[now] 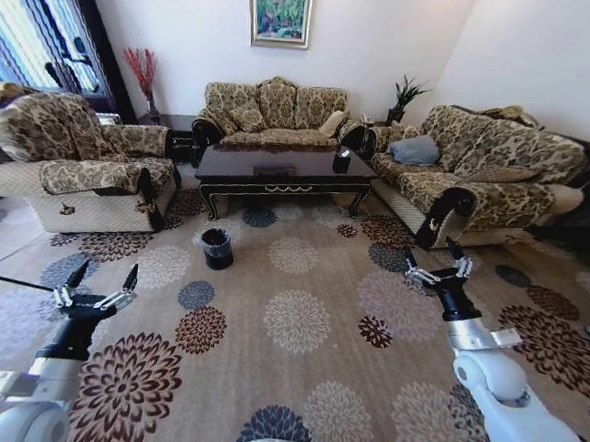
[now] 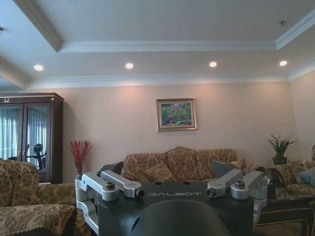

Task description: Move to the front of the table and pick up the trash from the floor, then place it into the trash bin.

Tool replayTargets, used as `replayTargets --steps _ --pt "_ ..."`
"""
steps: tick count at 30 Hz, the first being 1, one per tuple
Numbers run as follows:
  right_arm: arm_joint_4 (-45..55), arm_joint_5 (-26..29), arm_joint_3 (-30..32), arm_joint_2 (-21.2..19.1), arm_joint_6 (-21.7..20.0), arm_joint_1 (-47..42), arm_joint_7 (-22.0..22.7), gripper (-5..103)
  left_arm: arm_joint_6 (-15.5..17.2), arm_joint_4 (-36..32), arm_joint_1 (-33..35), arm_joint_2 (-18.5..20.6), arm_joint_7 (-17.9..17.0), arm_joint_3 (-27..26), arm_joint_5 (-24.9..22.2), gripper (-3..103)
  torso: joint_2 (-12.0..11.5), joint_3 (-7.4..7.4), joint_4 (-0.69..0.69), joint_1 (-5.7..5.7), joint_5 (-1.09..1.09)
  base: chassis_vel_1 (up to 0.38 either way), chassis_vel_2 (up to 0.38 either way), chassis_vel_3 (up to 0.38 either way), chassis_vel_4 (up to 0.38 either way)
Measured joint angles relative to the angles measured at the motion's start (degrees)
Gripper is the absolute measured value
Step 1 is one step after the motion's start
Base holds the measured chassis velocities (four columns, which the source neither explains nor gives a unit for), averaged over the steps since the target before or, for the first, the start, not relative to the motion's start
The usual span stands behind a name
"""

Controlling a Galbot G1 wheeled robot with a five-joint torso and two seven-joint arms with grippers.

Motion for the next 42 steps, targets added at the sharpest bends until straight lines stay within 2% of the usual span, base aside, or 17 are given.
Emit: replayTargets --steps 13,34,42 --pt "-0.4 0.1 -0.2 -0.2 -0.1 0.3 0.1 100 0.1 0.3 -0.2 0.3 0.0 -0.4 -0.5 100 3.4 1.79 0.00 1.55 0.00 0.000 0.000 0.000 0.000" --pt "-0.3 0.1 -0.2 -0.1 -0.1 0.4 0.8 100 0.3 0.2 -0.4 0.3 0.0 -0.3 -0.5 100 10.3 5.59 0.00 4.69 0.00 0.000 0.000 0.000 0.000" --pt "-0.2 0.0 -0.2 0.0 -0.1 0.2 0.7 100 0.2 0.3 -0.8 0.3 -1.2 0.1 -0.5 100 12.3 6.70 0.00 5.60 0.00 0.000 0.000 0.000 0.000"
